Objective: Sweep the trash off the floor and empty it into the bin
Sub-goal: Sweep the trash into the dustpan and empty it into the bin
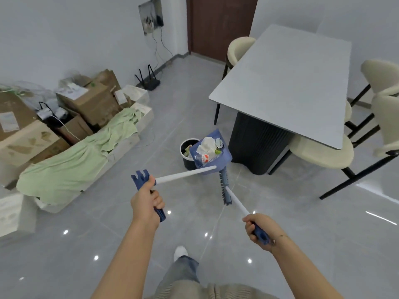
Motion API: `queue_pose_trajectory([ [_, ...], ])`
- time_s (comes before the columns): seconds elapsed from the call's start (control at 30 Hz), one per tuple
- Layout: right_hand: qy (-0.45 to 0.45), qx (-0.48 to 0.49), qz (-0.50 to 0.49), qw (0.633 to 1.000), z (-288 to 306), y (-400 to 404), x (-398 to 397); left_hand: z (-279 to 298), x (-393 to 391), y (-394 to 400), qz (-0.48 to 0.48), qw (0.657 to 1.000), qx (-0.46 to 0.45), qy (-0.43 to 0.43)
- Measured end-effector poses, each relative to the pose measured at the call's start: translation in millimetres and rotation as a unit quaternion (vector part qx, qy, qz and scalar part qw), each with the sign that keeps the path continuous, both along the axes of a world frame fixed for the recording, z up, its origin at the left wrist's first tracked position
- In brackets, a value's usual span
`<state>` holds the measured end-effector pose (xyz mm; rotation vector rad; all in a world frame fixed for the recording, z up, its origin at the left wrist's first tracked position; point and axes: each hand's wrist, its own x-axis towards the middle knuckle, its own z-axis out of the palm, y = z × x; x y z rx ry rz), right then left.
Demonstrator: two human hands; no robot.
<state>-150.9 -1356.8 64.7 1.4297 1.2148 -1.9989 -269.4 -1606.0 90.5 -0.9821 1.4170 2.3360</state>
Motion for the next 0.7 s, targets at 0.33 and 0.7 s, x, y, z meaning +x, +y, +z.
queue_pose_trajectory([
  [0.33,-0.014,-0.012,-0.013,1.0,-1,-3,-119,-36,-133,-6,0.119,0.967,0.195,-0.114],
  [0.7,-0.049,0.0,0.004,0.999,-9,15,-174,-82,-156,17,0.205,0.914,0.295,-0.191],
])
